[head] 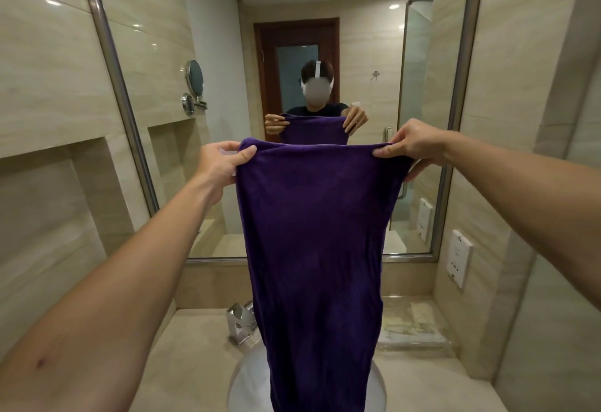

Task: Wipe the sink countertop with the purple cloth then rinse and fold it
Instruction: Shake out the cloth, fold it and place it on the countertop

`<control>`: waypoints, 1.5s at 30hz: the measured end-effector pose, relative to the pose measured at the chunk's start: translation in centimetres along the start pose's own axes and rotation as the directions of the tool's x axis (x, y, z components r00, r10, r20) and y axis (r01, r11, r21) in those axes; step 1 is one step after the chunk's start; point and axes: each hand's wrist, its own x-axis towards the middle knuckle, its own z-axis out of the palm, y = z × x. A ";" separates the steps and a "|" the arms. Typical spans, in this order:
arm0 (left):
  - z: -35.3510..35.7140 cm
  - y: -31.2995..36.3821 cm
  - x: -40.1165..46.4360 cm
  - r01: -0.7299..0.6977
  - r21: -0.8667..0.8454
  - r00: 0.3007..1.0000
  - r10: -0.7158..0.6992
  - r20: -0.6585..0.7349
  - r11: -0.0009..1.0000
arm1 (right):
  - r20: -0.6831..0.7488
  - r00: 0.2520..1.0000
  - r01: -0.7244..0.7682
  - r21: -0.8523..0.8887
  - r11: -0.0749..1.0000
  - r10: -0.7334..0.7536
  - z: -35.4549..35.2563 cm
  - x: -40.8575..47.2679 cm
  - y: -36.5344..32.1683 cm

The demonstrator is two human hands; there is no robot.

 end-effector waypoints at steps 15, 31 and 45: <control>14.2 -1.0 2.9 0.031 -0.047 0.987 -0.038 -0.157 0.998 | -0.337 0.921 -0.009 0.487 0.873 0.197 -4.4 3.0 6.6; 16.0 1.6 -12.6 0.057 -0.077 0.992 -0.048 0.121 0.995 | -0.537 0.823 -0.027 0.287 0.958 0.184 -7.7 -15.3 11.7; 8.7 -8.9 -38.3 0.441 -0.035 0.880 -0.424 0.212 0.897 | -0.316 0.868 -0.388 0.049 0.920 0.383 4.1 -37.0 19.0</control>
